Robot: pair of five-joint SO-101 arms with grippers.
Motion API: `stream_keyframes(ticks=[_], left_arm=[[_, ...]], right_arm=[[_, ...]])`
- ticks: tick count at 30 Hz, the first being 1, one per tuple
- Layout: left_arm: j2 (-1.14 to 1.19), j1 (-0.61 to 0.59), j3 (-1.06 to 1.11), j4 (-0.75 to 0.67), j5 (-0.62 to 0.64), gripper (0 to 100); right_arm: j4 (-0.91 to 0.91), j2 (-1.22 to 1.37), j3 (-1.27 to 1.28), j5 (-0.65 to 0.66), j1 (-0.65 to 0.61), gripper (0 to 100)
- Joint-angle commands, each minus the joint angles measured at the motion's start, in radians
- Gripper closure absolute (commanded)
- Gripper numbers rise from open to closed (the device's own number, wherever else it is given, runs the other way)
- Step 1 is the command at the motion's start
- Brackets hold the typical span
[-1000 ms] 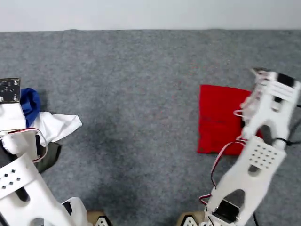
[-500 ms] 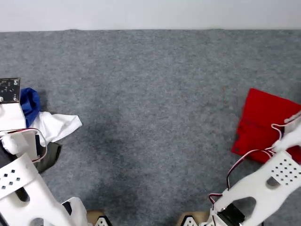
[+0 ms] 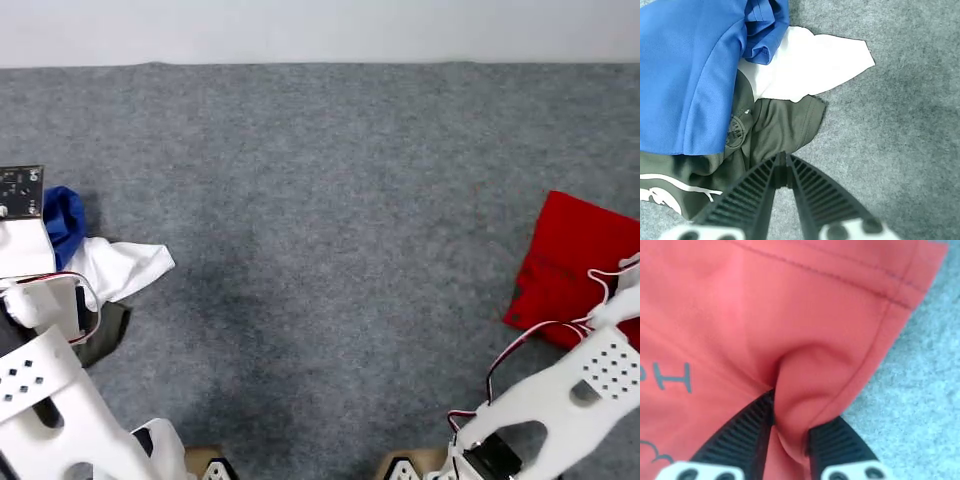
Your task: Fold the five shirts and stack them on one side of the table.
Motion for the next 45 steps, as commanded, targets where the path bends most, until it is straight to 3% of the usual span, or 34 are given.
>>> stream_keyframes(ticks=[1,8,13,17,21,25,32,40,45], left_arm=[[-0.015,0.000,-0.004,0.023,-0.008,99],[-0.015,-0.005,0.008,0.023,-0.015,87],[-0.015,-0.005,0.008,0.023,-0.015,87],[-0.015,-0.005,0.008,0.021,-0.017,87],[-0.015,-0.005,0.008,0.021,-0.017,87],[-0.017,-0.006,0.001,0.021,-0.017,88],[-0.015,-0.002,-0.008,0.017,-0.044,92],[-0.008,-0.020,0.056,-0.196,-0.379,89],[-0.006,-0.132,0.211,-0.465,-0.548,84]], right_arm=[[0.058,-0.088,-0.110,0.006,0.024,90.2],[0.300,-0.085,-0.382,-0.031,0.004,75.7],[0.354,-0.096,-0.500,-0.037,-0.027,74.9],[0.357,-0.188,-0.479,-0.115,-0.042,75.1],[0.357,-0.320,-0.273,-0.117,-0.111,80.1],[0.355,-0.498,-0.029,-0.114,-0.208,98.7],[0.355,-0.860,0.410,-0.169,-0.338,98.8],[0.352,-1.201,0.718,-0.216,-0.352,98.8],[0.352,-1.302,0.885,-0.216,-0.349,98.8]])
